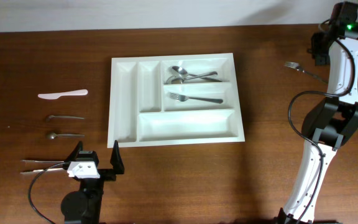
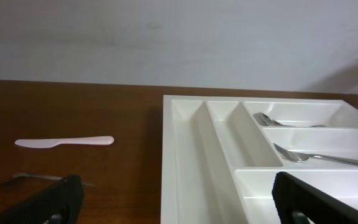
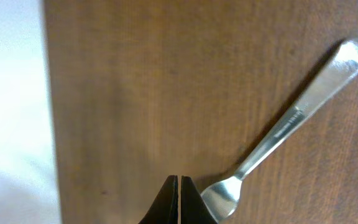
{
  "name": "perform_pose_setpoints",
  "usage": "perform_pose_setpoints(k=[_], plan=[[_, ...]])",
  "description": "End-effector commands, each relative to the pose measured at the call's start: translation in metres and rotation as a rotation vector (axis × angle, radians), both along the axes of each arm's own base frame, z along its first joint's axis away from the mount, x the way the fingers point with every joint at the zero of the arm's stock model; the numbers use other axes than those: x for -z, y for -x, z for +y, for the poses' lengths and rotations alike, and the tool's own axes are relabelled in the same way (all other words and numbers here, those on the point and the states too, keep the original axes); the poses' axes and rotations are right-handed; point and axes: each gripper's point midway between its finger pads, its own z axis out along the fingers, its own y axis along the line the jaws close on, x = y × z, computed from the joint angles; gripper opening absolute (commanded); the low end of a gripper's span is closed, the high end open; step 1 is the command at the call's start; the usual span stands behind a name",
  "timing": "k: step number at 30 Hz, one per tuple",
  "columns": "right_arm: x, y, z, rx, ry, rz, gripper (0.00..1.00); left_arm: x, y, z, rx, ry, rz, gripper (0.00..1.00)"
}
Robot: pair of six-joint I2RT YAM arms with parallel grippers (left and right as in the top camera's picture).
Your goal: Pack container
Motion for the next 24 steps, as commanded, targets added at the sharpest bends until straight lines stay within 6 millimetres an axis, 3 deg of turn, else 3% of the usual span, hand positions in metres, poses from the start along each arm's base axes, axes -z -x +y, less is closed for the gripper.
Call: perform_pose_setpoints(k=[1, 12, 24], plan=[[0.022, 0.01, -0.008, 0.031, -0.04, 0.039, 0.04, 0.001, 0.0, 0.0, 0.0, -0.016, -0.002, 0.99], [0.046, 0.031, -0.02, 0.051, -0.065, 0.116, 0.04, 0.001, 0.0, 0.0, 0.0, -0.016, -0.002, 0.99], [0.061, 0.028, -0.02, 0.013, -0.051, 0.118, 0.04, 0.001, 0.0, 0.0, 0.0, -0.016, -0.002, 0.99]])
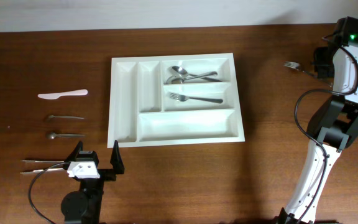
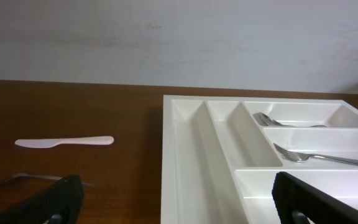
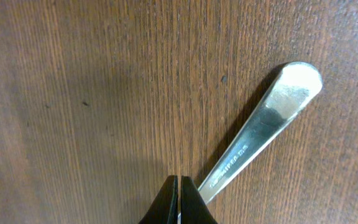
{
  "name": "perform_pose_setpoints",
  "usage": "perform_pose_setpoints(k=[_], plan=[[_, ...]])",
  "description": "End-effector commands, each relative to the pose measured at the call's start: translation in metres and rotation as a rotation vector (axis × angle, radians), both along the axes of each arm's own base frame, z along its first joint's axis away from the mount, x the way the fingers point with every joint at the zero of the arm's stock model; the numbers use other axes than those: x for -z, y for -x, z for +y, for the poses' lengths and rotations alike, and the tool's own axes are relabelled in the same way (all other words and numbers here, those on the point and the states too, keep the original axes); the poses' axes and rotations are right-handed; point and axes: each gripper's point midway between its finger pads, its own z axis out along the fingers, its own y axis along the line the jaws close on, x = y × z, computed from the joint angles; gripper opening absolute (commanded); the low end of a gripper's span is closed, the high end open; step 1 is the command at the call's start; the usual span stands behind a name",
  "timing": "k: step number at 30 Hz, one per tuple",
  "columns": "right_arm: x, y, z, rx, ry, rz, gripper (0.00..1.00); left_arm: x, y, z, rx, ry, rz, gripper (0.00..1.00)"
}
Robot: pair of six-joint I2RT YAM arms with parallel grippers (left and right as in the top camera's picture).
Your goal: Pack container
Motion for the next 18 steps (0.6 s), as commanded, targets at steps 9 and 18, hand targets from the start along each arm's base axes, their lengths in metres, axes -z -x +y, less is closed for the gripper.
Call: perform_pose_setpoints(k=[9, 18], plan=[[0.015, -0.0044, -0.0012, -0.012, 0.002, -0.009, 0.04, 0.0013, 0.0001, 0.0003, 0.0, -0.016, -0.002, 0.99], [0.0197, -0.0022, -0.0001, -0.01, -0.005, 0.001, 0.04, 0.0013, 0.0001, 0.0003, 0.0, -0.016, -0.002, 0.99]])
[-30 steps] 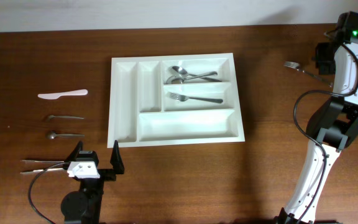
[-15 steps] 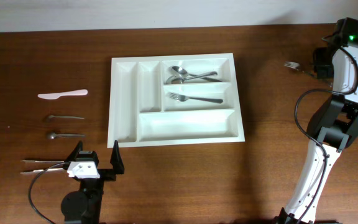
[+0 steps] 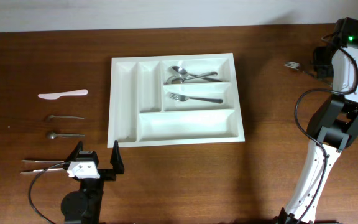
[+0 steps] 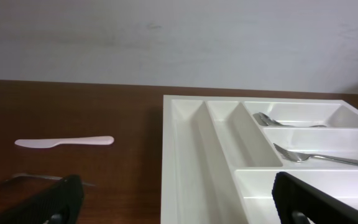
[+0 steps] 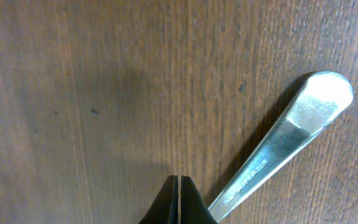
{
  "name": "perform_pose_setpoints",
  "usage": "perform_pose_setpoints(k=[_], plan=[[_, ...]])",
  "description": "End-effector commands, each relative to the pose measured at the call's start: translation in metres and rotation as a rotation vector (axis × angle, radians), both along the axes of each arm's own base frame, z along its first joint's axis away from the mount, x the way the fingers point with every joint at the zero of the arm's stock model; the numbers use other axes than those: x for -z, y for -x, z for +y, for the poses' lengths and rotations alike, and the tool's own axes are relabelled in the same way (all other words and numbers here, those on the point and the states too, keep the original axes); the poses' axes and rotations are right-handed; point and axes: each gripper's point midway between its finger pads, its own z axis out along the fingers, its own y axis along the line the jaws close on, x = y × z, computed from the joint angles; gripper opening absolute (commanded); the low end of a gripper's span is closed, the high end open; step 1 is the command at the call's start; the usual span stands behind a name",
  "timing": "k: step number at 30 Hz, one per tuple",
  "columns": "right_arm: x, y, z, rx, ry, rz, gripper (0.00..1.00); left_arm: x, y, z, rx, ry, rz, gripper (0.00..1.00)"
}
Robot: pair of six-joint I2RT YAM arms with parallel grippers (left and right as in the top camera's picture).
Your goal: Pack container
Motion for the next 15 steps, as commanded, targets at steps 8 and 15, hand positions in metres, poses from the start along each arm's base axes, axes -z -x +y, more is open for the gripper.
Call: perform_pose_setpoints(k=[8, 15], plan=[[0.027, 0.011, 0.008, -0.013, -0.044, 0.053, 0.04, 0.001, 0.0, 0.0, 0.0, -0.016, -0.002, 0.99], [0.028, 0.013, 0.012, -0.02, -0.062, 0.061, 0.04, 0.001, 0.0, 0.0, 0.0, -0.016, -0.002, 0.99]])
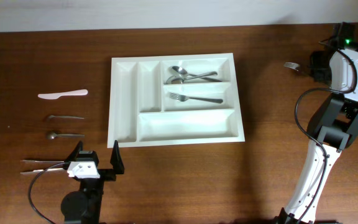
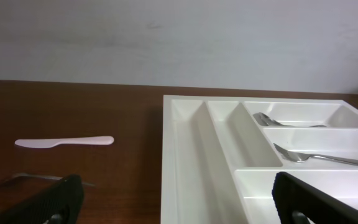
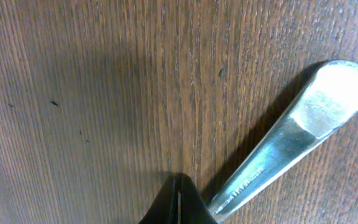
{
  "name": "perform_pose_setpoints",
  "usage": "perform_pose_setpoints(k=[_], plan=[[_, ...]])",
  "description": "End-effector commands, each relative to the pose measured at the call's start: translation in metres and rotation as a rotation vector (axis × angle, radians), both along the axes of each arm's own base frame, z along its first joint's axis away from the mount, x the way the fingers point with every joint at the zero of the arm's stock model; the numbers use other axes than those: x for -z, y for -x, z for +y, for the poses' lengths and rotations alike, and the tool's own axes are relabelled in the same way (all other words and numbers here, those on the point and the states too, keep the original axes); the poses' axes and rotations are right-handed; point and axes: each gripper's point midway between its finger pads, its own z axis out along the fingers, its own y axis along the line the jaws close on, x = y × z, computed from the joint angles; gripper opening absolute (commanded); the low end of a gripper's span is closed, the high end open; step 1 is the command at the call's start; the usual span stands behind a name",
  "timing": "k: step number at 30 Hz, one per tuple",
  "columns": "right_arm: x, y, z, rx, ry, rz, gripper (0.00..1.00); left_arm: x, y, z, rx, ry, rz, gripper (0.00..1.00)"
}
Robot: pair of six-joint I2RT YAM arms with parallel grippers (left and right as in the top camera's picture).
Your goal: Pack container
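Note:
The white cutlery tray (image 1: 112,99) lies mid-table, also seen in the left wrist view as the tray (image 2: 168,155). It holds spoons (image 1: 190,75) and a fork (image 1: 195,98). A loose steel fork (image 1: 293,65) lies at the far right; only its tines show past my right arm. My right gripper (image 3: 179,198) is shut, its tips low over the wood just left of the fork handle (image 3: 291,143), with nothing between them. My left gripper (image 2: 179,211) rests open near the front left, facing the tray.
Left of the tray lie a pale knife (image 1: 63,94), two small spoons (image 1: 65,116) (image 1: 64,134) and long thin metal pieces (image 1: 42,165) beside the left gripper. The table's far edge and a white wall (image 2: 179,37) lie behind the tray. The right arm's base stands at the front right.
The fork handle looks slightly larger and its end sits a little further right in the right wrist view, so my shut right gripper has shifted slightly. The left arm is unchanged.
My shut right gripper was first near the fork's neck, with the table edge in view and the whole fork visible from above. Then it stood by the handle's end, its arm covering the handle from above. It has stayed there, shut; the left gripper stayed open and still.

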Motion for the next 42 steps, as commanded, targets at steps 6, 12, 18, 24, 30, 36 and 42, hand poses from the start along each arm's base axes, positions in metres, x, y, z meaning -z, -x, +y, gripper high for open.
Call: perform_pose_setpoints(k=[6, 12, 18, 24, 30, 36, 42], plan=[[0.016, 0.019, 0.013, -0.013, -0.063, 0.085, 0.04, 0.001, 0.0, 0.0, 0.0, -0.016, -0.002, 0.99], [0.02, 0.04, 0.02, -0.014, -0.098, 0.168, 0.04, 0.001, 0.0, 0.0, 0.0, -0.016, -0.002, 0.99], [0.022, 0.05, 0.033, -0.066, -0.149, 0.209, 0.04, 0.001, 0.0, 0.0, 0.0, -0.016, -0.002, 0.99], [0.022, 0.055, 0.044, -0.144, -0.196, 0.229, 0.04, 0.001, 0.0, 0.0, 0.0, -0.016, -0.002, 0.99], [0.022, 0.063, 0.046, -0.258, -0.182, 0.265, 0.04, 0.001, 0.0, 0.0, 0.0, -0.016, -0.002, 0.99], [0.022, 0.074, 0.051, -0.365, -0.189, 0.309, 0.04, 0.001, 0.0, 0.0, 0.0, -0.016, -0.003, 0.99], [0.022, 0.08, 0.059, -0.515, -0.183, 0.341, 0.04, 0.001, 0.0, 0.0, 0.0, -0.016, -0.002, 0.99]])
